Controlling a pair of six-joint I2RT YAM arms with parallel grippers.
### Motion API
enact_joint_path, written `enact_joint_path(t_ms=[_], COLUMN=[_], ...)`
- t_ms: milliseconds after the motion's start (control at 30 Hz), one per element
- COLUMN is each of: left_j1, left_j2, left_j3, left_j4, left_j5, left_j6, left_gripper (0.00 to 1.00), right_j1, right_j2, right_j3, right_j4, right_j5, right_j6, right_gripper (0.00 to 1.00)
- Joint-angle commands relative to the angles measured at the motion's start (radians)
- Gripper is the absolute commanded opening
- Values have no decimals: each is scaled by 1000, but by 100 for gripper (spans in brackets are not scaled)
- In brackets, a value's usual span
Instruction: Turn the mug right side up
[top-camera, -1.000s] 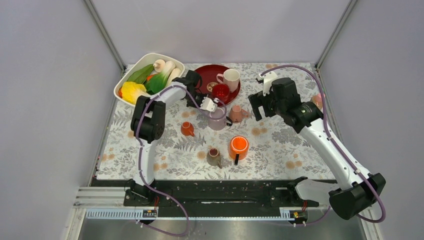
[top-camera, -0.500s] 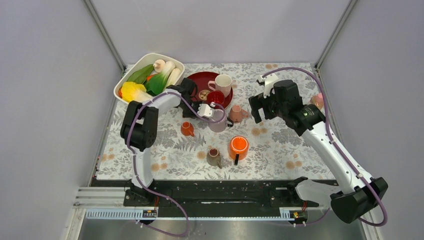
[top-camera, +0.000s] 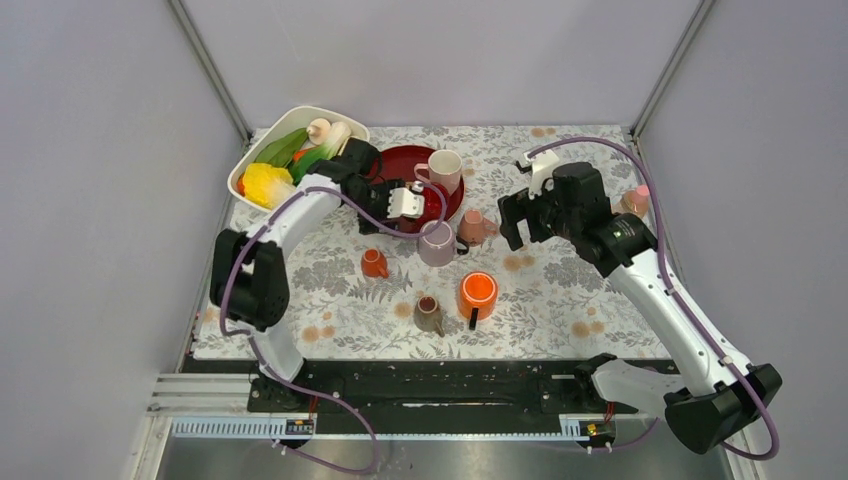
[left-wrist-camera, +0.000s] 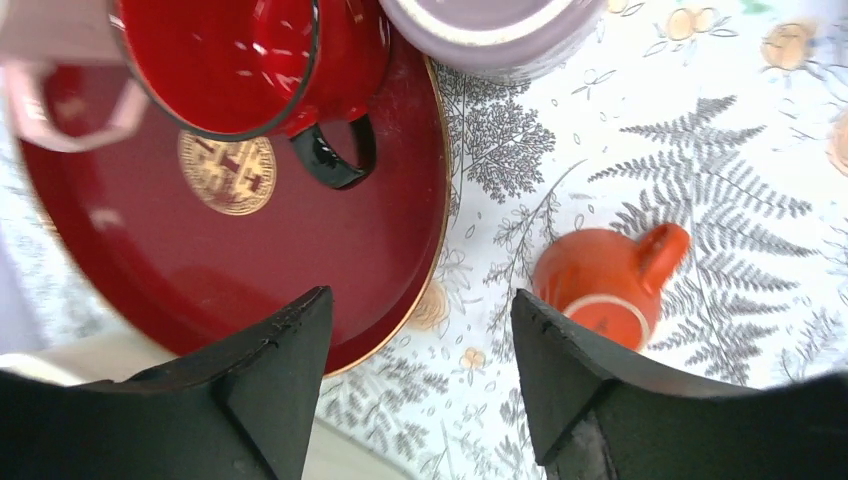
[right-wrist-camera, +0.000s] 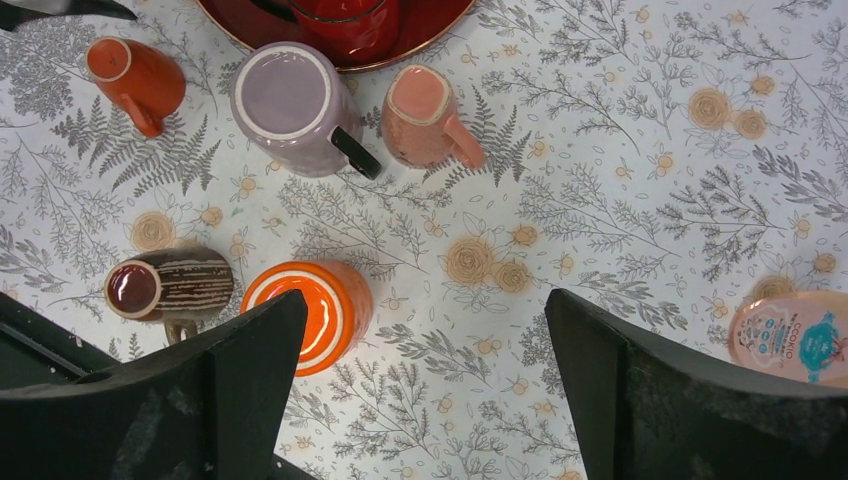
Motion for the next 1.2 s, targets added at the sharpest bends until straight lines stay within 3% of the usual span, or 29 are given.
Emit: enact_joint_path(t_ms=[0,100,233,533,700,867,967,1067,1167], left_j1=[-33,-123,-212,-233,-233,-230,-230,-228,-203], left_j2=[-155,-237,-296,-167,-95,-91,-84,-75,-105], left_j3=[26,-120,-321,-353,-356,-369,-365,-340,-289], left_j4=[-178,-241,-92,132,168,150,168,173,141], left_j5=[80,-10,-142,-244,-332,-350,-381,-412,-386], left_j6=[88,206,213,160,150,160,139,88,0], left_gripper=[69,67,65,62,48,42,26,0,0], right_j1=[6,6,6,7,6,6,5,5,6], right_j2=[-43,-59,-69,-60,-63,-66,-65,-66,-73], right_j3=[-13,-24,-38,-45,-44,-46,-47,-47,-45], right_j4=[12,25,53,52,47,56,57,57,54], right_j5=[-41,-55,-75,-108,-123,-128,-134,-137,-138], right_j6=[9,13,13,15,15,12,13,16,18], right_gripper=[99,99,99,99,99,99,99,100,99])
